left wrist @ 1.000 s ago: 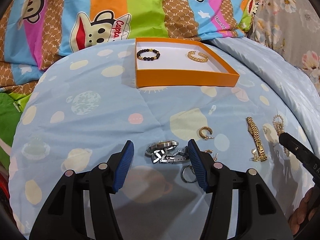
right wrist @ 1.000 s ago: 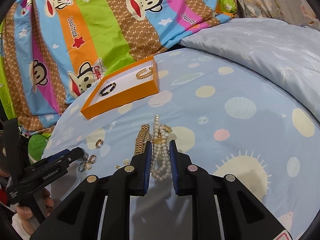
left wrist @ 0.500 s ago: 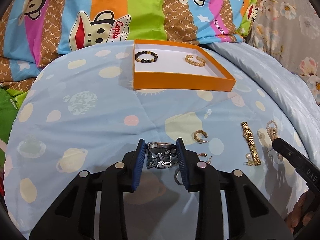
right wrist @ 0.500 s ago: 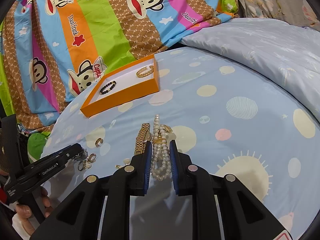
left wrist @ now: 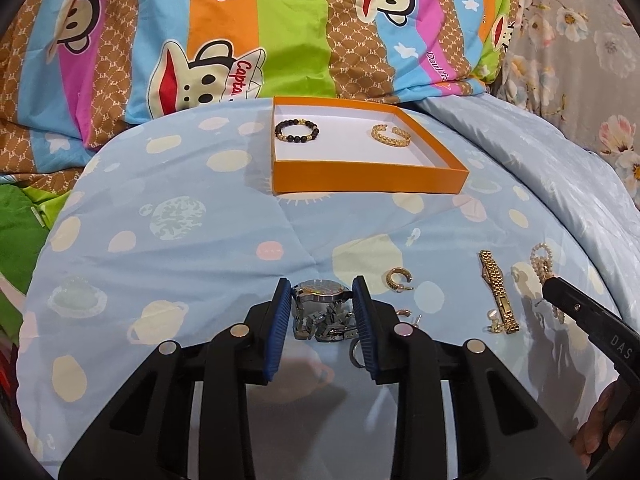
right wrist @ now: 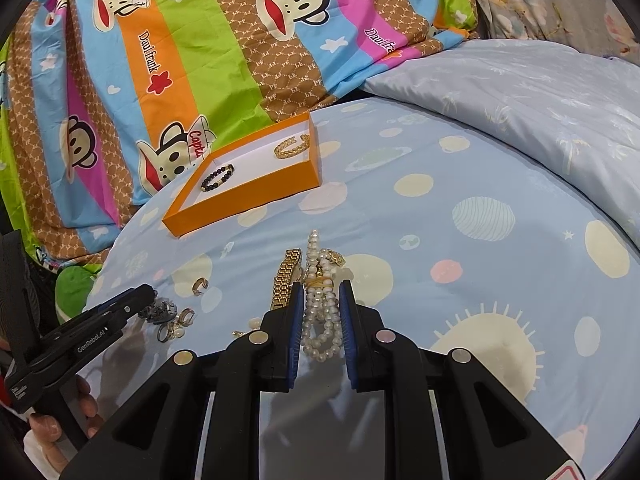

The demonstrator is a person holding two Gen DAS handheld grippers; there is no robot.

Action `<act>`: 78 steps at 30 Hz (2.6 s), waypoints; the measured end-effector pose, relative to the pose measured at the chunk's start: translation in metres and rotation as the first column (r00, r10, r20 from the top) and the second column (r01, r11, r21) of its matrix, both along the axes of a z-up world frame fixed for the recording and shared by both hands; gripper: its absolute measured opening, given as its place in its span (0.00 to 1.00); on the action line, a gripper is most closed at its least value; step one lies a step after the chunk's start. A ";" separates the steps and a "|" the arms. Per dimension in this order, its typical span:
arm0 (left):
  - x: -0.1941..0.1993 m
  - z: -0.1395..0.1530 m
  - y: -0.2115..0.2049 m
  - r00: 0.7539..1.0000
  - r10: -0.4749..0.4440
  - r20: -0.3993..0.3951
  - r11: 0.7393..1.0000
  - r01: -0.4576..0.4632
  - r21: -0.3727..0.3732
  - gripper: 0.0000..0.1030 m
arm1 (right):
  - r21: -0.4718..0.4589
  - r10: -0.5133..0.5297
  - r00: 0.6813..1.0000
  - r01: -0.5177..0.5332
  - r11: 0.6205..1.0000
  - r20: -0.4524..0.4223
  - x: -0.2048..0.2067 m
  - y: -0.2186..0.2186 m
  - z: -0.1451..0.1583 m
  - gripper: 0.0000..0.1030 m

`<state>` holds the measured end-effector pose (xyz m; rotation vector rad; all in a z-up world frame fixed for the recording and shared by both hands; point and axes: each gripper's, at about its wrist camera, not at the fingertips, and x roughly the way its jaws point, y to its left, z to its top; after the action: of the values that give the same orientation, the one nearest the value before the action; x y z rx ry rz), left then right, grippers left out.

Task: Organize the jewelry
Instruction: 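Grasp the silver watch with the left tool while the right tool lifts the pearl necklace, then carry the silver watch and pearl necklace into the orange box and release both, then withdraw the open left tool while the right tool grasps the gold link watch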

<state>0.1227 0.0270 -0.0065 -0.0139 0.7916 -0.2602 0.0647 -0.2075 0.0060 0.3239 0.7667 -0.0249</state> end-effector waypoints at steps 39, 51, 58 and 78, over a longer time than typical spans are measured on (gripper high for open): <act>0.166 0.033 -0.039 0.995 0.041 0.094 0.999 -0.038 -0.034 0.30 | -0.072 0.200 0.979 -0.203 0.977 -0.043 0.214 0.033 -0.003 0.17; 0.173 0.020 -0.032 0.994 0.060 0.092 0.997 -0.054 -0.060 0.41 | -0.075 0.186 0.982 -0.187 0.979 -0.019 0.217 0.030 -0.006 0.33; 0.153 0.043 -0.001 0.975 0.149 0.164 0.984 -0.129 -0.126 0.63 | -0.056 0.144 0.987 -0.140 0.989 0.065 0.186 0.011 0.016 0.44; -0.002 0.013 0.008 0.998 0.012 0.059 0.998 -0.009 -0.059 0.63 | -0.080 0.140 0.989 -0.144 0.986 -0.049 0.021 0.032 -0.002 0.44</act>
<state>0.1204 0.0351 0.0060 -0.0658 0.7249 -0.2730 0.0855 -0.1756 0.0037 0.1891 0.8277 0.0704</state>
